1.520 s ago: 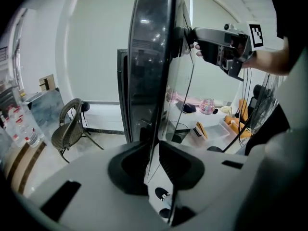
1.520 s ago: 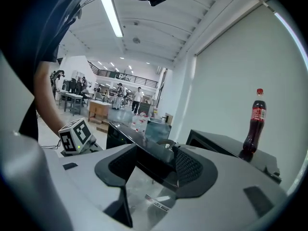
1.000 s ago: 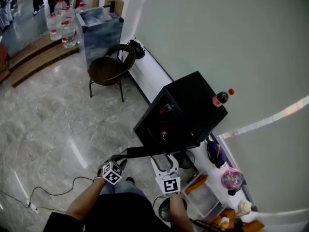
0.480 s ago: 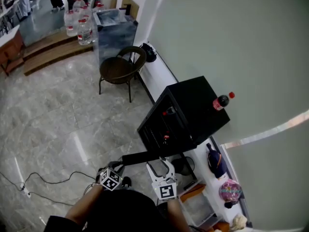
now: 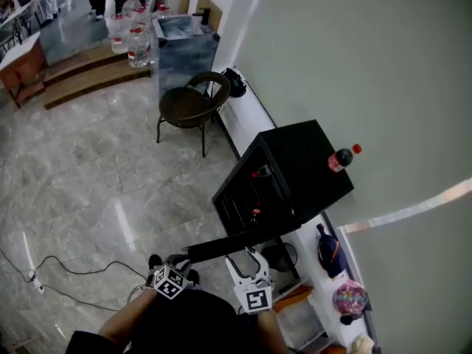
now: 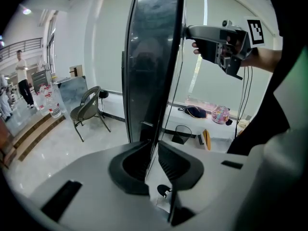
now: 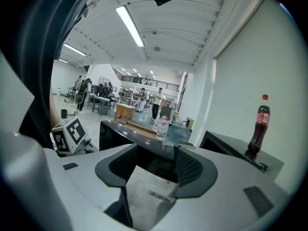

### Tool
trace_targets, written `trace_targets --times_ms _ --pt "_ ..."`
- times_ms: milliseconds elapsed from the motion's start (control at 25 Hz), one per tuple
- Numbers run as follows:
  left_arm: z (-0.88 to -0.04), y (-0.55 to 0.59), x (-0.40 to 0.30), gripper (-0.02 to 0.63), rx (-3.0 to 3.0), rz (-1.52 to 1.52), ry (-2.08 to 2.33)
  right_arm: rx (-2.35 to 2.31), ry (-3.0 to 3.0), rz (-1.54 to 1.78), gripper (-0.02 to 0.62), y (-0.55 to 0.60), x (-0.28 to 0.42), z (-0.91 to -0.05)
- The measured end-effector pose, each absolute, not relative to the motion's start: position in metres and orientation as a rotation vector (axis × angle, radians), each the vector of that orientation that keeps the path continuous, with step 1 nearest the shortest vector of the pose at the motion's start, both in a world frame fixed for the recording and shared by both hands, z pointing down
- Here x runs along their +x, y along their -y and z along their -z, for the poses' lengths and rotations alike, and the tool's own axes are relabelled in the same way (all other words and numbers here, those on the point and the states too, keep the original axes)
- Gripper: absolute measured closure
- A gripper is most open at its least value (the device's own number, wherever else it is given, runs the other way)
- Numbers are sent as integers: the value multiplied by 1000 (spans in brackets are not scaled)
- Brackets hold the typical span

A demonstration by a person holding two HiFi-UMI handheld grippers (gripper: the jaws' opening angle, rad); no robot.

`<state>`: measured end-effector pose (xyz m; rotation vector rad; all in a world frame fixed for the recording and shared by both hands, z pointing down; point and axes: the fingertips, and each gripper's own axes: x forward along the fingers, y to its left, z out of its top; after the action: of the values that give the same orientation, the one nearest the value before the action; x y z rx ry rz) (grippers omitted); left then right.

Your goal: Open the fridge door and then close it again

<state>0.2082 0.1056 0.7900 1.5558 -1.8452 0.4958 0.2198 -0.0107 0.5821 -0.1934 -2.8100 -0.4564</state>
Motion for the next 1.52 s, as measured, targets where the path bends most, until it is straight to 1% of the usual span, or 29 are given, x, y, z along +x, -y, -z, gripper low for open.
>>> trace_targets --times_ms 240,520,1080,1520 --pt "-790 -107 209 554 1570 -501 1837 -181 2814 452 365 9 220 -581" --pt "-790 -106 192 554 1624 -534 1803 -112 2814 438 365 9 210 -581" --pt "-788 -87 126 555 1827 -651 1683 134 2825 429 367 21 165 -579" --pt "-795 -61 79 554 1880 -678 1630 251 2800 428 368 40 132 -583"
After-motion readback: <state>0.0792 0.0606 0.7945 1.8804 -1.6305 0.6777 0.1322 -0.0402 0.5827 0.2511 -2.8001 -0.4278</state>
